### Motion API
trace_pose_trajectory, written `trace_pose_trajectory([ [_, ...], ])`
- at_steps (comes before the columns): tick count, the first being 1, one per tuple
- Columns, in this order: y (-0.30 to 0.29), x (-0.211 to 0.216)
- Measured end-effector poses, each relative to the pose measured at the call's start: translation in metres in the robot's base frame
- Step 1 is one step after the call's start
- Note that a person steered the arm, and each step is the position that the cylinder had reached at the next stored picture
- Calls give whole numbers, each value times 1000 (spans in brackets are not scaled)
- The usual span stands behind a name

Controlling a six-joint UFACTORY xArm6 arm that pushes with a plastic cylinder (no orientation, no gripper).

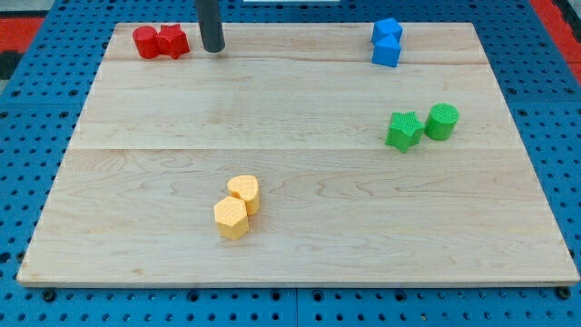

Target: Point your arm at the left of the cube

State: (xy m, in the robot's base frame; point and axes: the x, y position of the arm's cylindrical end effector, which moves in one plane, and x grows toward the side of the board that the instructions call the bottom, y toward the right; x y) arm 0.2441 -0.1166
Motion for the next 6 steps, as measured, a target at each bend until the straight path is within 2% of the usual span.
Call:
trace_pose_trajectory([
  [2,1,0],
  [3,38,1],
  [4,118,-9],
  [6,169,-52],
])
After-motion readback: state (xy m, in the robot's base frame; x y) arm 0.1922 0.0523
